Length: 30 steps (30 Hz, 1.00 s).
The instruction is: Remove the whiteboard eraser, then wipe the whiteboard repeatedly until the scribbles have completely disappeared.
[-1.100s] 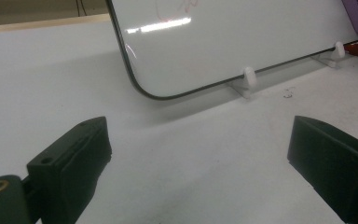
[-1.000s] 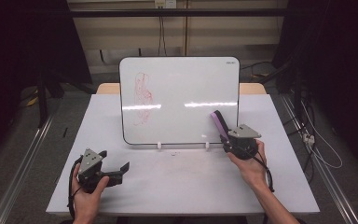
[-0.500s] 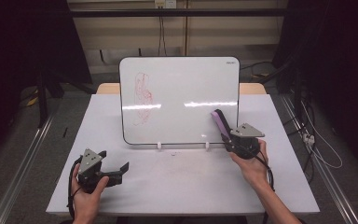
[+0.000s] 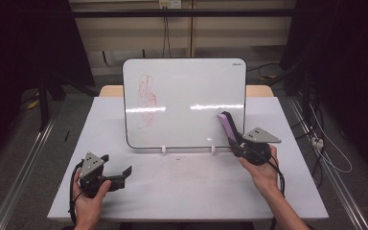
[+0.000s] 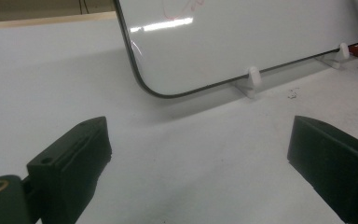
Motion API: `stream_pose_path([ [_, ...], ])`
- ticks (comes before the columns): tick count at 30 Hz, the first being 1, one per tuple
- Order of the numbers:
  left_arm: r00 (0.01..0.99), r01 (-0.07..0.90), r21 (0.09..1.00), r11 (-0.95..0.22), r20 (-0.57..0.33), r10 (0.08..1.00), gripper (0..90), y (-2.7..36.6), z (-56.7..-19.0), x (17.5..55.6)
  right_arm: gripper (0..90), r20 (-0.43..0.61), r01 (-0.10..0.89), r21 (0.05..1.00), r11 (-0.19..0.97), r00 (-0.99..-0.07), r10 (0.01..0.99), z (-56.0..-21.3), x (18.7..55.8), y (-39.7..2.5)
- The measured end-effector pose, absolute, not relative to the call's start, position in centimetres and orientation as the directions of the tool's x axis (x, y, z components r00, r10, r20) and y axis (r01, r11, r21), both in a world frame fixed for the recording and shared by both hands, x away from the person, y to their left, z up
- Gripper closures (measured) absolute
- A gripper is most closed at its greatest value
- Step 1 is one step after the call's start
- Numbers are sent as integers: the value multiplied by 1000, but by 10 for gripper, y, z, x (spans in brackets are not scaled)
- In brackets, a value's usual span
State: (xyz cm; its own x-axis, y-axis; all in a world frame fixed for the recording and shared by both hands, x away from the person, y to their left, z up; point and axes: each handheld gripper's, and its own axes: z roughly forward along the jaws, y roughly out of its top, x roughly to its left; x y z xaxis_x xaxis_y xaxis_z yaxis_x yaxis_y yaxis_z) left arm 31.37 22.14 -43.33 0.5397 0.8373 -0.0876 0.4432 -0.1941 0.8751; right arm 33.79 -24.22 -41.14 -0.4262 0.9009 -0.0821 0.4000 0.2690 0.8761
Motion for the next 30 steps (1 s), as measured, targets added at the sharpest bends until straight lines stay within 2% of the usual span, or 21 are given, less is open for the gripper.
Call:
stream_pose_path([
  [15, 527, 440, 881, -177, -94, 844, 56, 221, -430, 312, 642, -29, 366, 895, 254, -522, 853, -415, 327, -225],
  [24, 524, 453, 882, -128, -147, 839, 56, 221, -433, 315, 642, 9, 350, 909, 226, -559, 829, -414, 325, -214],
  [30, 527, 420, 897, -139, -116, 842, 62, 218, -427, 312, 642, 21, 327, 920, 215, -589, 808, -413, 324, -206],
])
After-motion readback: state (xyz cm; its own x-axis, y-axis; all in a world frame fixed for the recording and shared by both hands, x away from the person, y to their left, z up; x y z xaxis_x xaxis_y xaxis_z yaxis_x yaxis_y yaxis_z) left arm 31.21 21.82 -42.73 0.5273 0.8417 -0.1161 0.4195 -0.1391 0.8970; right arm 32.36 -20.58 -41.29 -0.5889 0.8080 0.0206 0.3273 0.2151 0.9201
